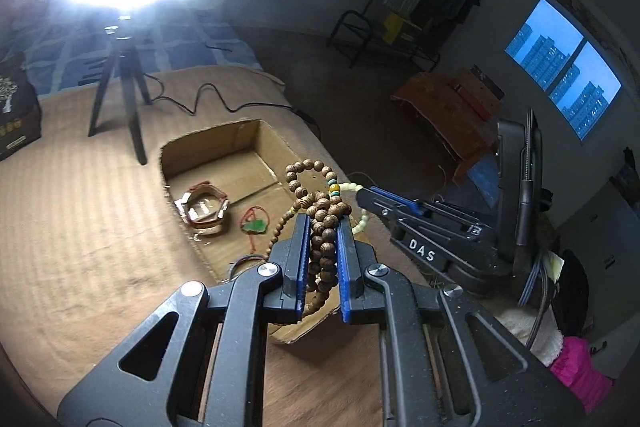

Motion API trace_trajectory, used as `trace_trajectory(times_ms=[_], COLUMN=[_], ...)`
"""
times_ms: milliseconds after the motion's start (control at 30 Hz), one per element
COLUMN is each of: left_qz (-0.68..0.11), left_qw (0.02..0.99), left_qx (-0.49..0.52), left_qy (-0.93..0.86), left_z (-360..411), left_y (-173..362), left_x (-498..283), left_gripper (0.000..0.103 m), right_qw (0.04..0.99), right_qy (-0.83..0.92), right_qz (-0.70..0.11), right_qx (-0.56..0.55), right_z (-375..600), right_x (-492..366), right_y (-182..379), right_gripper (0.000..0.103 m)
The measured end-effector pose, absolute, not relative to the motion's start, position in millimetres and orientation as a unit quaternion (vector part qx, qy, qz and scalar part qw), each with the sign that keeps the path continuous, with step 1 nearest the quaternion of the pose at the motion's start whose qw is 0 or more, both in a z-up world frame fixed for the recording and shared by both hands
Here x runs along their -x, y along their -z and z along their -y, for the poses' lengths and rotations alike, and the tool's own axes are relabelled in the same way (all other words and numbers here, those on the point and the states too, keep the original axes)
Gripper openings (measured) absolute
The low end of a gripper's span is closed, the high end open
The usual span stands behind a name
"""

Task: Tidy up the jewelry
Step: 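Lift and carry the necklace and bracelet with both tools over the cardboard box, then open the left tool to drop the necklace while the right tool drops the bracelet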

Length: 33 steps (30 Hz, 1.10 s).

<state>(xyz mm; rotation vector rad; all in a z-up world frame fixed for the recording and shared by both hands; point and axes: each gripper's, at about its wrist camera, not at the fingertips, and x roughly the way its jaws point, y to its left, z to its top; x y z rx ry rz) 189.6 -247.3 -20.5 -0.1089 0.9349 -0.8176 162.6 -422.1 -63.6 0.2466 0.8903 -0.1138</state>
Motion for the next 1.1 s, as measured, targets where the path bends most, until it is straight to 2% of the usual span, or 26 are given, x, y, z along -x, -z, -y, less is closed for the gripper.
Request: trace_trajectory(times_ms=[467, 900, 933, 1000, 1033, 1100], left_qz=[-0.477, -0.484, -0.484, -0.486, -0.486, -0.487], left_qw=[0.805, 0.803, 0.804, 0.802, 0.802, 0.802], left_qx=[0.029, 0.015, 0.014, 0.012, 0.011, 0.007], left_qy=[0.352, 0.347, 0.346, 0.346, 0.347, 0.346], left_z=[257.2, 250.0, 249.6, 249.6, 249.6, 249.4], left_y=[70.4, 72.9, 72.8, 73.3, 73.4, 73.2], left_x=[-195.9, -189.6, -189.6, -189.7, -189.7, -189.3], left_gripper=[0.011, 0.011, 0.011, 0.011, 0.011, 0.016], right_qw=[0.885, 0.884, 0.884, 0.884, 0.885, 0.886], right_qy=[0.059, 0.058, 0.06, 0.064, 0.064, 0.067], right_qz=[-0.447, -0.45, -0.451, -0.451, -0.449, -0.446], right_qx=[-0.113, -0.107, -0.107, -0.107, -0.108, -0.109], right_z=[428.5, 419.7, 419.1, 419.0, 419.3, 420.1], right_x=[-170.7, -174.3, -174.5, -174.6, -174.0, -173.6], right_y=[82.2, 84.3, 84.5, 84.0, 83.3, 82.3], right_gripper=[0.006, 0.006, 0.007, 0.019, 0.028, 0.032])
